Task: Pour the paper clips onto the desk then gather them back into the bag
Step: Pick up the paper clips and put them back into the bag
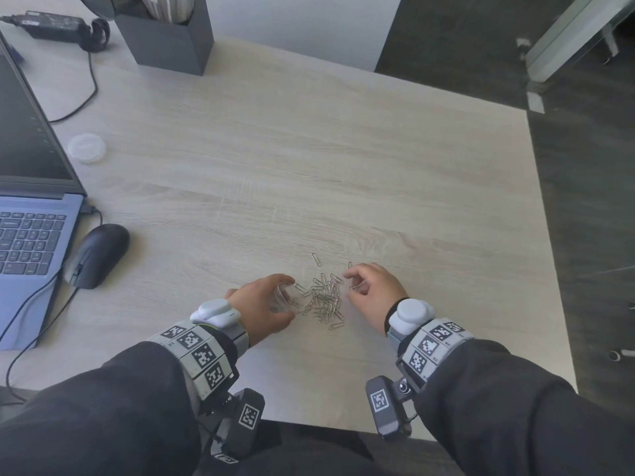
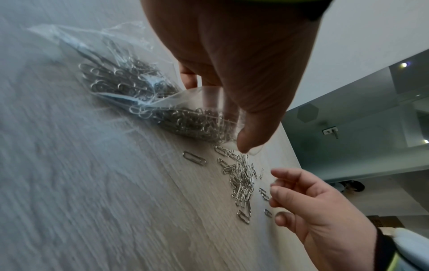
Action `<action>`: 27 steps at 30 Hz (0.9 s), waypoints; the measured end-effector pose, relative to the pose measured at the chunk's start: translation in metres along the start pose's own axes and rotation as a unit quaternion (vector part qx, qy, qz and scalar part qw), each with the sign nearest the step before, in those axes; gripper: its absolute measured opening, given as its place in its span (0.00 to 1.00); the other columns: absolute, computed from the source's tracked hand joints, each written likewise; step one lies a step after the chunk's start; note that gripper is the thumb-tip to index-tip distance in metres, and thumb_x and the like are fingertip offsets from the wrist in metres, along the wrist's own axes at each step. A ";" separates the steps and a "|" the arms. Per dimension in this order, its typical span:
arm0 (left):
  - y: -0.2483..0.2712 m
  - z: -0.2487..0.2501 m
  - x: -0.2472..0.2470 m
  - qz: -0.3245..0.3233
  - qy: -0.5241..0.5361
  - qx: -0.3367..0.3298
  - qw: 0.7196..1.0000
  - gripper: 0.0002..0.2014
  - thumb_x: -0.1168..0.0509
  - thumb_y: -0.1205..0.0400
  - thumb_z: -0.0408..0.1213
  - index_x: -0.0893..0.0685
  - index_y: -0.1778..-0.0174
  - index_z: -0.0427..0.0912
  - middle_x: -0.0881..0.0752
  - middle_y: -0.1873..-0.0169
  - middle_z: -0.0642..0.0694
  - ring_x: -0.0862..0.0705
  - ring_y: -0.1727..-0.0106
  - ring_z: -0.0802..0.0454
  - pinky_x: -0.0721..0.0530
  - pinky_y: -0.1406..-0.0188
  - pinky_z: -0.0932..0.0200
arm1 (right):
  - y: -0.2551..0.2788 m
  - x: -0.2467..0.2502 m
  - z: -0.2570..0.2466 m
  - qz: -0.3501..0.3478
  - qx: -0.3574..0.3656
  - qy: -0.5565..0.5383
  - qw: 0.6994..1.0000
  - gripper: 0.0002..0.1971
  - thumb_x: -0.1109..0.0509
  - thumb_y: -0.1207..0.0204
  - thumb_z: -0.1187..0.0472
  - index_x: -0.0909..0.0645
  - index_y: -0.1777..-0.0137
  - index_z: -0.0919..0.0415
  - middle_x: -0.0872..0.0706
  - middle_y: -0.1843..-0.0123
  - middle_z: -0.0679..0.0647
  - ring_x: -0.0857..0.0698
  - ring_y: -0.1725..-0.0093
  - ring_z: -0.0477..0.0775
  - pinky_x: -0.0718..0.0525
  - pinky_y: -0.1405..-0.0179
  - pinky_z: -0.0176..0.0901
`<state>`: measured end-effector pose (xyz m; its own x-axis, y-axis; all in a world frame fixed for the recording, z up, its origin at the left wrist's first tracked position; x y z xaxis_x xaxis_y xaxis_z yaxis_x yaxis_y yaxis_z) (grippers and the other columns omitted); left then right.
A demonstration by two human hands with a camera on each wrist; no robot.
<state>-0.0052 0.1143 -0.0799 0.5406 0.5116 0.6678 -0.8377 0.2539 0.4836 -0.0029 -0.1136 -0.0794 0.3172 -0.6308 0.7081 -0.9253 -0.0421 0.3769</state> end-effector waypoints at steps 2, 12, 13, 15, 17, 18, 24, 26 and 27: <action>0.000 -0.001 0.000 -0.002 0.005 0.001 1.000 0.26 0.29 0.25 0.50 0.25 0.30 0.64 0.20 0.54 0.71 0.21 0.53 0.63 0.30 0.34 0.56 | 0.001 0.013 0.017 0.027 -0.026 0.007 0.999 0.14 0.29 0.29 0.65 0.17 0.46 0.48 0.20 0.52 0.45 0.19 0.60 0.45 0.28 0.61 0.27; -0.002 -0.004 -0.002 -0.003 0.015 0.000 1.000 0.25 0.30 0.25 0.52 0.26 0.31 0.66 0.16 0.52 0.70 0.19 0.54 0.69 0.28 0.35 0.56 | 0.001 0.007 0.020 -0.005 -0.066 0.071 0.995 0.10 0.30 0.28 0.62 0.16 0.48 0.52 0.17 0.56 0.45 0.19 0.54 0.48 0.21 0.50 0.40; -0.001 -0.005 -0.002 -0.003 0.015 0.001 1.000 0.25 0.30 0.25 0.51 0.26 0.31 0.66 0.16 0.52 0.70 0.20 0.55 0.71 0.28 0.35 0.56 | -0.002 0.002 0.014 -0.011 -0.057 0.073 0.996 0.10 0.30 0.28 0.63 0.16 0.49 0.52 0.17 0.57 0.45 0.19 0.54 0.48 0.21 0.51 0.40; -0.001 -0.006 -0.001 0.002 0.015 0.004 1.000 0.25 0.30 0.25 0.51 0.25 0.31 0.66 0.16 0.53 0.71 0.21 0.56 0.71 0.28 0.35 0.56 | -0.005 -0.008 0.001 -0.025 -0.036 0.073 0.996 0.10 0.31 0.28 0.63 0.16 0.49 0.52 0.16 0.55 0.46 0.18 0.54 0.49 0.21 0.50 0.40; -0.001 -0.006 -0.001 0.005 0.014 0.004 1.000 0.25 0.30 0.26 0.51 0.25 0.31 0.66 0.16 0.53 0.70 0.19 0.54 0.68 0.27 0.34 0.55 | -0.006 -0.015 -0.009 -0.041 -0.012 0.057 0.997 0.10 0.31 0.27 0.64 0.15 0.48 0.52 0.15 0.52 0.48 0.17 0.54 0.48 0.21 0.51 0.37; -0.001 -0.006 -0.001 0.004 0.015 0.004 1.000 0.25 0.30 0.26 0.51 0.25 0.31 0.65 0.15 0.53 0.69 0.19 0.53 0.66 0.27 0.34 0.55 | -0.006 -0.016 -0.012 -0.041 -0.004 0.041 0.998 0.10 0.30 0.27 0.64 0.15 0.47 0.53 0.14 0.52 0.48 0.17 0.55 0.48 0.23 0.52 0.35; 0.000 -0.008 0.000 0.002 0.018 0.004 1.000 0.25 0.30 0.25 0.51 0.25 0.31 0.65 0.17 0.54 0.72 0.21 0.56 0.72 0.26 0.35 0.54 | -0.006 0.009 0.000 0.041 -0.037 0.042 0.998 0.22 0.27 0.26 0.55 0.22 0.31 0.53 0.25 0.35 0.50 0.20 0.41 0.48 0.24 0.37 0.36; 0.000 -0.009 0.000 0.004 0.018 0.006 1.000 0.25 0.30 0.25 0.51 0.25 0.31 0.65 0.16 0.54 0.70 0.20 0.55 0.69 0.26 0.35 0.54 | -0.005 0.006 0.009 0.011 -0.068 0.082 0.994 0.35 0.25 0.29 0.44 0.30 0.23 0.53 0.31 0.27 0.51 0.26 0.29 0.50 0.32 0.30 0.37; 0.000 -0.010 -0.001 0.004 0.018 0.007 1.000 0.25 0.30 0.25 0.52 0.25 0.31 0.65 0.15 0.53 0.69 0.18 0.52 0.66 0.25 0.34 0.54 | -0.005 0.003 0.009 -0.005 -0.068 0.095 0.993 0.41 0.24 0.32 0.40 0.32 0.21 0.53 0.34 0.25 0.51 0.28 0.27 0.51 0.33 0.28 0.38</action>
<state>-0.0063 0.1221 -0.0861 0.5309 0.5422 0.6513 -0.8405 0.2386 0.4864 0.0006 -0.1221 -0.0846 0.3716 -0.4719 0.7995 -0.8893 0.0664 0.4525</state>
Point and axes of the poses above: each hand's wrist, its own y-axis away from the middle knuckle, its own x-axis out of the back of the hand, z = x × y, the point moved 7 cm from there along -y, towards the middle knuckle
